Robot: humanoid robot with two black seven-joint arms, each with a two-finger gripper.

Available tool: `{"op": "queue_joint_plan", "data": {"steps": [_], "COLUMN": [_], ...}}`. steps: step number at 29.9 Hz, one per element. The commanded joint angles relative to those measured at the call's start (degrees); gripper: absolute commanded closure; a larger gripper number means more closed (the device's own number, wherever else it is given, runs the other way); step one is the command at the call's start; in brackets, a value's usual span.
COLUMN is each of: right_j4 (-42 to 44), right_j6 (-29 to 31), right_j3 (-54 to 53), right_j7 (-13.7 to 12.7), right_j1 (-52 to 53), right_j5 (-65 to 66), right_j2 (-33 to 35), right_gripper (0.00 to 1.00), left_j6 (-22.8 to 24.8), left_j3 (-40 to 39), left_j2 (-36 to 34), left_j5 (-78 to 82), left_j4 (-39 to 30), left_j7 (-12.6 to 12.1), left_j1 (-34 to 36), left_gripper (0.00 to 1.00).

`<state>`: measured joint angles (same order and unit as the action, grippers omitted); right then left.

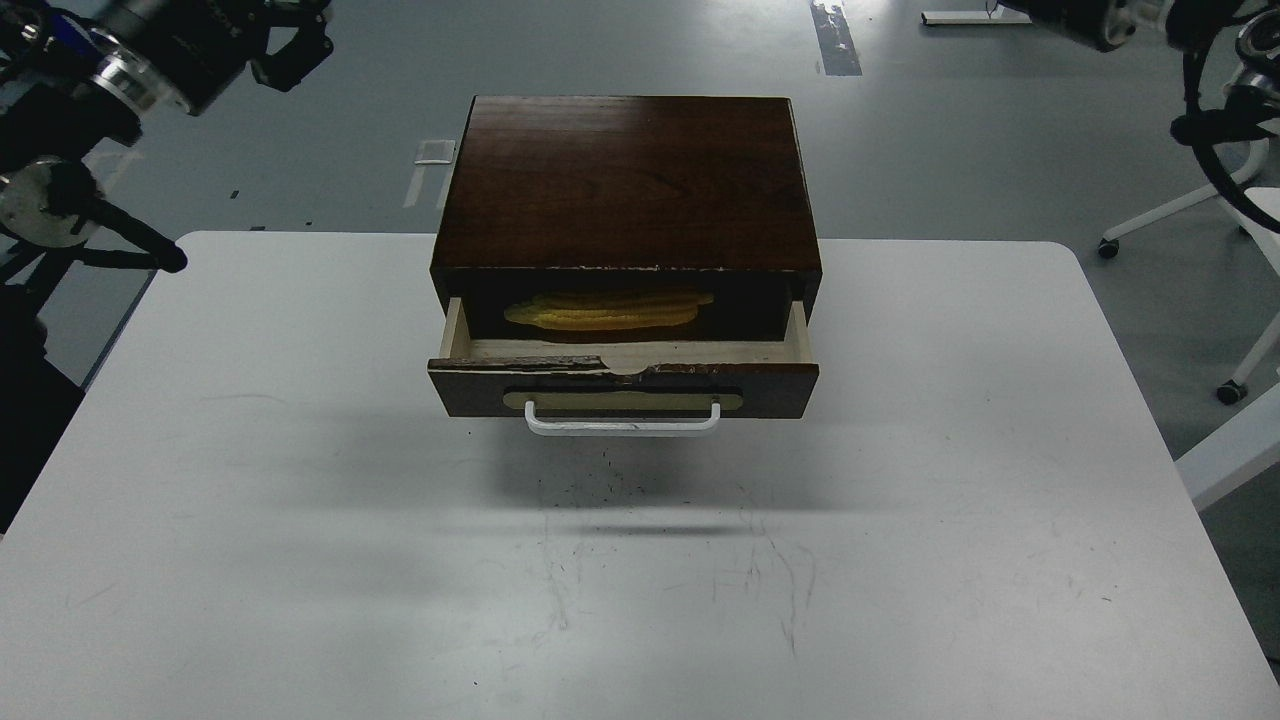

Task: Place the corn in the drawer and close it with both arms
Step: 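Bring the left gripper to the front of the open drawer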

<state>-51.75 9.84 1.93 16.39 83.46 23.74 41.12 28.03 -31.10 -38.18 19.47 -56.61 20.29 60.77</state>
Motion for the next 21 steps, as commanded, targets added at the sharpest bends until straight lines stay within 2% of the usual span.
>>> {"op": "queue_joint_plan", "data": {"steps": [1, 3, 5, 6, 8, 9, 10, 11, 12, 15, 21], "right_j4": [5.07, 9.02, 10.35, 11.14, 11.24, 11.24, 11.24, 11.24, 11.24, 11.24, 12.2], "right_j6": [1.76, 4.56, 5.71, 6.42, 6.77, 6.77, 6.77, 6.77, 6.77, 7.3, 9.67], "right_j3": [-5.52, -9.99, -12.37, -14.47, -17.2, -18.09, -19.49, -20.46, -20.82, -20.91, -22.75], "right_j7": [-0.04, -0.04, -0.04, -0.04, -0.04, 0.05, 0.05, 0.05, 0.05, 0.05, 1.01], "right_j1": [-6.63, -11.72, -13.93, -15.76, -18.05, -18.5, -19.46, -20.17, -20.53, -21.84, -26.41], "right_j5": [-6.42, -9.66, -11.25, -12.57, -13.28, -13.37, -13.28, -13.37, -13.37, -13.28, -18.01], "right_j2": [0.54, 0.54, 0.46, 0.28, 0.19, 0.1, 0.02, -0.07, -0.16, -0.16, -0.69], "right_gripper": [0.0, 0.0, 0.0, 0.0, 0.0, 0.0, 0.0, 0.0, 0.0, 0.0, 0.0], "left_j6": [-0.03, -0.03, -0.03, -0.03, -0.03, -0.03, -0.03, -0.03, -0.03, -0.03, -0.03], "left_j3": [-0.1, -0.19, -0.19, -0.1, 0.07, 0.16, 0.6, 0.86, 0.95, 1.56, 5.96], "left_j2": [-1.01, -2.85, -4.09, -4.96, -5.49, -5.58, -5.67, -5.67, -5.59, -5.32, -3.13], "left_j5": [8.37, 18.97, 25.06, 31.79, 42.07, 45.27, 51.13, 55.63, 57.5, 61.64, 70.42], "left_j4": [-8.41, -16.47, -20.36, -23.86, -28.96, -30.56, -33.27, -35.65, -36.63, -40.15, -40.86], "left_j7": [0.19, 1.67, 3.7, 5.71, 7.3, 7.4, 7.49, 7.57, 7.66, 7.66, 7.49], "left_j1": [-0.04, -0.13, -0.13, -0.13, -0.13, -0.13, -0.13, -0.13, -0.22, -0.48, 0.4], "left_gripper": [0.17, 0.24, 0.29, 0.41, 0.57, 0.6, 0.73, 0.91, 0.98, 1.0, 1.0]}}
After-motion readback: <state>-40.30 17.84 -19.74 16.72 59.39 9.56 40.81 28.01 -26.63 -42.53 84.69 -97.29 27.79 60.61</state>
